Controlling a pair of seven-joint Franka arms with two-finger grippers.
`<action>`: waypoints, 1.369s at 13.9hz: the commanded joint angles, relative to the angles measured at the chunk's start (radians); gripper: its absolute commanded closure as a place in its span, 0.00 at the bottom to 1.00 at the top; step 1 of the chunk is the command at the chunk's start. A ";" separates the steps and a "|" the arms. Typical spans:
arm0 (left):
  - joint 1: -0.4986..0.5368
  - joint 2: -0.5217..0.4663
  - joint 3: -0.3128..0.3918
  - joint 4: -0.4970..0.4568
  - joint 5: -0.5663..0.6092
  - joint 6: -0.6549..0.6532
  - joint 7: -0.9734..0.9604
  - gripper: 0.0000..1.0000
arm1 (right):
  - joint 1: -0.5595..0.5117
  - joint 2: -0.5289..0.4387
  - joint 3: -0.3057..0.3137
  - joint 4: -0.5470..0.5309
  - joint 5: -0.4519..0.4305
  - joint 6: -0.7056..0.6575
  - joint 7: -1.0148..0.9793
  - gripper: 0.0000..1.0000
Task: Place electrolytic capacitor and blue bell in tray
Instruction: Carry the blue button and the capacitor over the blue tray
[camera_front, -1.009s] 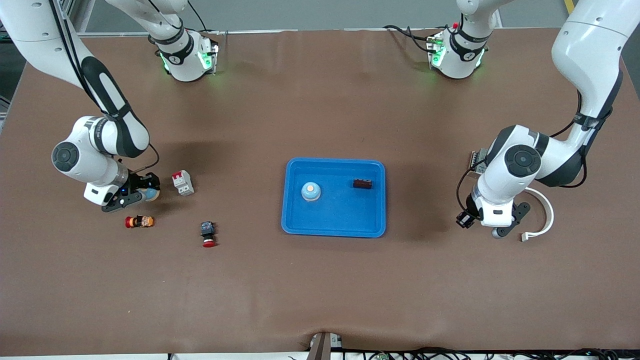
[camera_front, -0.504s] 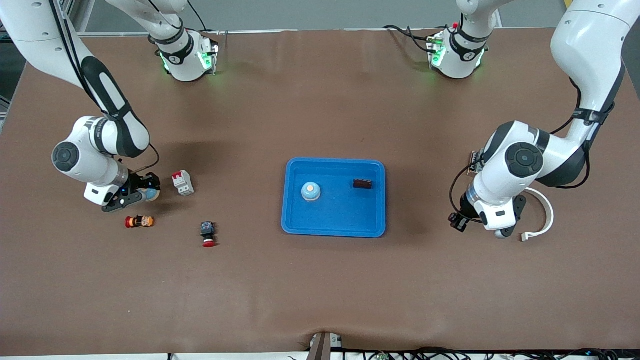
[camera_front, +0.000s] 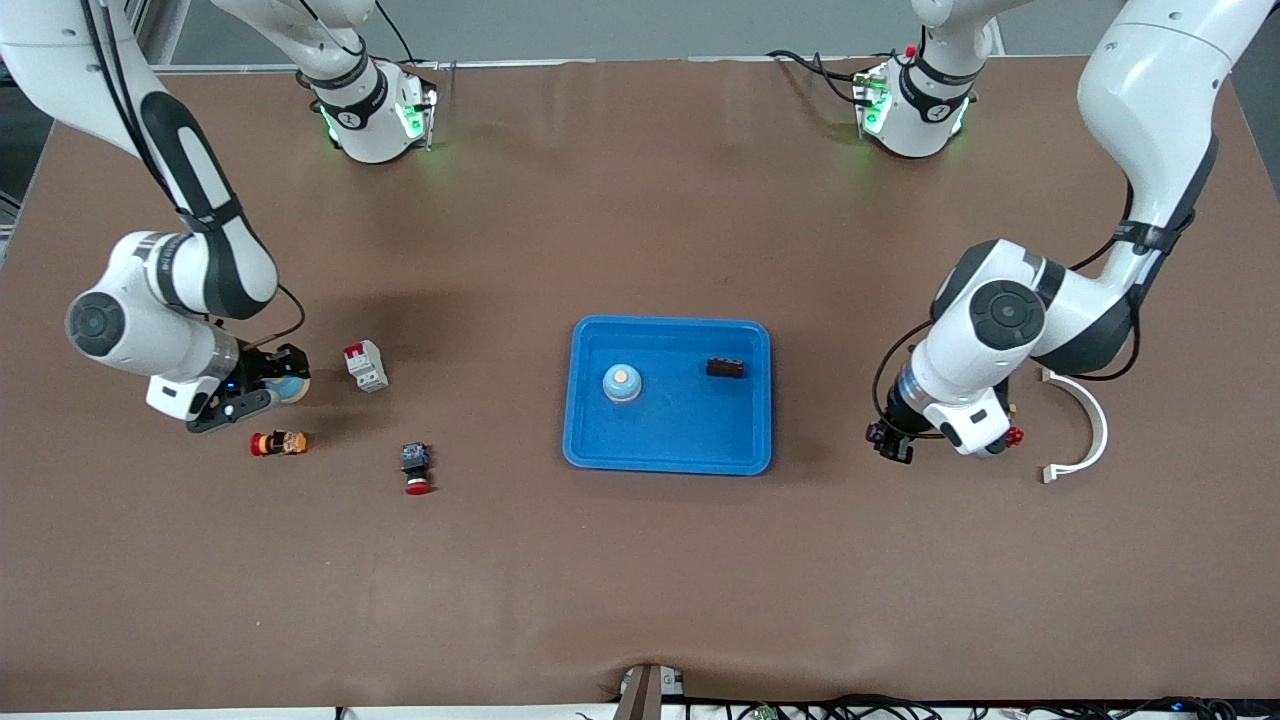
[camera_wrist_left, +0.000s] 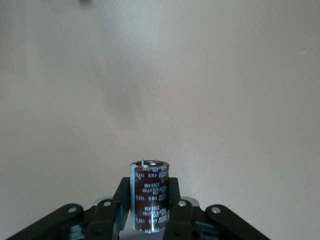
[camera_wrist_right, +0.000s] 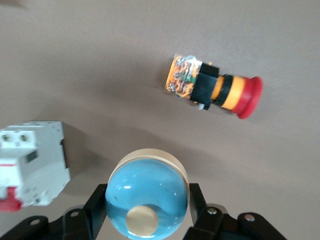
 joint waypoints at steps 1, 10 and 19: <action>-0.037 0.012 -0.004 0.009 0.000 -0.014 -0.117 1.00 | -0.002 -0.014 0.015 0.116 0.047 -0.154 -0.001 0.50; -0.198 0.019 0.005 0.008 0.003 -0.015 -0.281 1.00 | 0.180 -0.003 0.014 0.420 0.098 -0.434 0.307 0.50; -0.329 0.071 0.056 0.045 0.096 -0.018 -0.399 1.00 | 0.430 0.046 0.012 0.491 0.167 -0.348 0.792 0.51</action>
